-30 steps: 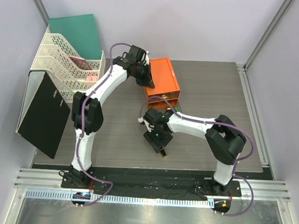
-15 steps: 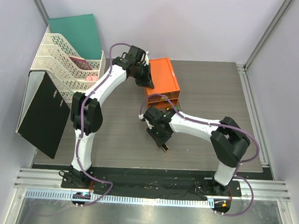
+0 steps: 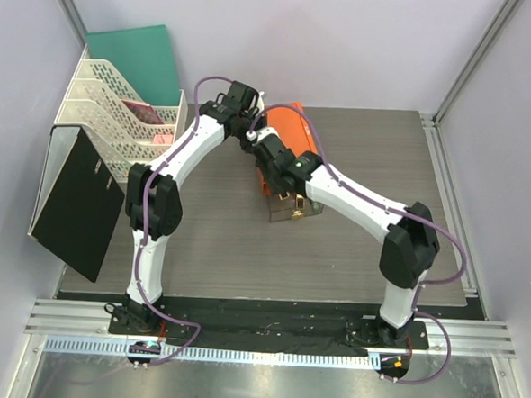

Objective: Organize the makeup

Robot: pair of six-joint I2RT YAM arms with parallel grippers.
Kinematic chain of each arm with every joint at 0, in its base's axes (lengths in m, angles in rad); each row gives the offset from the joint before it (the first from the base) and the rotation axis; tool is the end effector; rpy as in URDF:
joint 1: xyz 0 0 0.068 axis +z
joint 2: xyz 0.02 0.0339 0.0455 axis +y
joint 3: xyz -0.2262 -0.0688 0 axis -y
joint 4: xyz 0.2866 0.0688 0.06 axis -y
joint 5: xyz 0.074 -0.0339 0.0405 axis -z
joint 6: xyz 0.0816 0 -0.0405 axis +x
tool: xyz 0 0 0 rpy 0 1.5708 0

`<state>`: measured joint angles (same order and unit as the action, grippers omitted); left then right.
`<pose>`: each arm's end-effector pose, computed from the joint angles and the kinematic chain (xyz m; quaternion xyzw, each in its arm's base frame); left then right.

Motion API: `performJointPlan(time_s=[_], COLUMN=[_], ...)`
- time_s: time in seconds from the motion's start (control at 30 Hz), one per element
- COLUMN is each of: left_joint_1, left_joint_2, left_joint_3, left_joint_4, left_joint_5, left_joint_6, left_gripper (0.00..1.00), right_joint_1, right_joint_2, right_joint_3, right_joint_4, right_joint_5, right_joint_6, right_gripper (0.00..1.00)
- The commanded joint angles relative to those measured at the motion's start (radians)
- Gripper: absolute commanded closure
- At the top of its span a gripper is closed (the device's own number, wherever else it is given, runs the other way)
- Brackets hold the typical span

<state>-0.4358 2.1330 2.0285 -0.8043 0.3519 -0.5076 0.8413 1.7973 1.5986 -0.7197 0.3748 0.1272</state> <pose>0.4636 -0.2469 0.2159 0.0234 0.9326 -0.2929 0.2098 0.3253 0.3190 0.2170 -0.2693 0.8929 -0.0096 0.3608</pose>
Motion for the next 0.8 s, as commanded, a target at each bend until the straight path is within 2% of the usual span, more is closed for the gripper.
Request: performJointPlan(time_s=[0.0,0.1,0.2,0.23,0.27,0.3,0.4,0.47,0.63,0.77], left_joint_1=[0.014,0.014,0.014,0.012,0.014,0.014,0.014,0.014,0.014,0.014], left_joint_2=[0.065,0.064,0.064,0.065,0.064,0.064,0.062,0.061,0.067,0.068], left_joint_3=[-0.063,-0.056,-0.048,-0.047,-0.045,-0.044,-0.047,-0.048,-0.045,-0.042], left_joint_4=[-0.216,-0.219,-0.225,-0.226,-0.225,-0.228,-0.23,-0.23,-0.228,-0.228], left_joint_5=[-0.113,-0.11,-0.108,-0.11,-0.108,-0.11,-0.11,-0.111,-0.106,-0.106], left_joint_6=[0.075,0.077,0.075,0.076,0.078,0.077,0.078,0.078,0.075,0.073], left_gripper=[1.0,1.0,1.0,1.0,1.0,1.0,1.0,1.0,1.0,1.0], right_joint_1=[-0.021,-0.03,-0.039,-0.039,-0.041,-0.041,-0.041,-0.041,-0.053,-0.134], right_joint_2=[0.106,0.161,0.203,0.208,0.209,0.208,0.194,0.177,0.091,-0.005], right_joint_3=[0.099,0.142,0.173,0.172,0.17,0.161,0.141,0.127,0.074,0.009], right_joint_4=[-0.007,-0.015,-0.041,-0.044,-0.046,-0.046,-0.044,-0.044,-0.041,-0.029], right_joint_5=[0.082,0.091,0.096,0.095,0.096,0.104,0.114,0.128,0.148,0.04], right_joint_6=[0.002,0.008,0.025,0.034,0.04,0.049,0.072,0.084,0.126,0.247], right_gripper=[0.99,0.98,0.92,0.74,0.65,0.46,0.28,0.25,0.25,0.3])
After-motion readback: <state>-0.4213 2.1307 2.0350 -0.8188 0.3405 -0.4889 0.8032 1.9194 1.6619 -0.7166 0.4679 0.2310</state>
